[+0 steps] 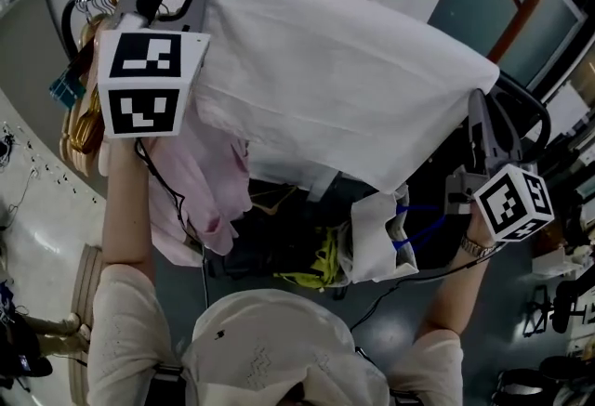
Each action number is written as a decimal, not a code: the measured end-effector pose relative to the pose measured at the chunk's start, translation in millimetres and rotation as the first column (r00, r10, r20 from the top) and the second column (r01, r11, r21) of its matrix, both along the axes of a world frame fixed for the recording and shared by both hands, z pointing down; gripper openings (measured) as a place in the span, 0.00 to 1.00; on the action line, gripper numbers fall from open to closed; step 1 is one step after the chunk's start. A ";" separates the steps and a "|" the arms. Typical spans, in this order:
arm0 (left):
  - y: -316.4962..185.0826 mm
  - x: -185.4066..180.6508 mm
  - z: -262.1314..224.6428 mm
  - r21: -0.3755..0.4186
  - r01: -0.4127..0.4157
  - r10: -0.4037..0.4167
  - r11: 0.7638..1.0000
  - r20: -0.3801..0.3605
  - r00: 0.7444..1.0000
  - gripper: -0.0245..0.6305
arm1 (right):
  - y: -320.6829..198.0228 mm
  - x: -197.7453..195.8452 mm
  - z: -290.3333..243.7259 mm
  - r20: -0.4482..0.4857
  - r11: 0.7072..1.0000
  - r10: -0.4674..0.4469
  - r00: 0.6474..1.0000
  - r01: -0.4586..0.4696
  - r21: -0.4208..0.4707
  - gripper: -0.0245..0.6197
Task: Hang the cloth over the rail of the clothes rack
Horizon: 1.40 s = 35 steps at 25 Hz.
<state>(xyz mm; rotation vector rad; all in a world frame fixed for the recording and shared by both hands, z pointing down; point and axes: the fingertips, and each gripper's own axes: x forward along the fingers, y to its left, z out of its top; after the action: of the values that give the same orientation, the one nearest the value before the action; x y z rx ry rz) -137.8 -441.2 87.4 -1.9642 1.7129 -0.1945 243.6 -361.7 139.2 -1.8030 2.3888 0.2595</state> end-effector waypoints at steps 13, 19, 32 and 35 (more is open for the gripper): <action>36.5 6.1 46.9 -0.027 -0.130 0.126 0.991 -0.126 0.984 0.21 | 28.2 10.6 21.4 0.065 1.000 0.009 0.998 -0.009 0.002 0.14; 81.8 55.0 109.1 0.018 -0.440 0.427 0.898 -0.276 0.861 0.14 | 47.9 -9.9 87.1 0.094 0.998 -0.062 0.994 0.062 0.004 0.11; 125.4 136.3 313.7 -0.183 -0.606 0.461 0.774 -0.493 0.738 0.06 | 76.4 -82.1 287.8 0.122 0.949 -0.136 0.983 0.165 -0.270 0.07; 135.2 148.6 346.6 -0.213 -0.575 0.434 0.790 -0.467 0.770 0.06 | 82.2 -90.1 313.7 0.099 0.944 -0.125 0.987 0.149 -0.293 0.07</action>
<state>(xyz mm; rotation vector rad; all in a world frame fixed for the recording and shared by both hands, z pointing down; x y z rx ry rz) 10.8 -306.0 433.9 -2.8261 1.3351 0.1259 153.5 -279.5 452.9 -1.7072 2.5952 -0.1987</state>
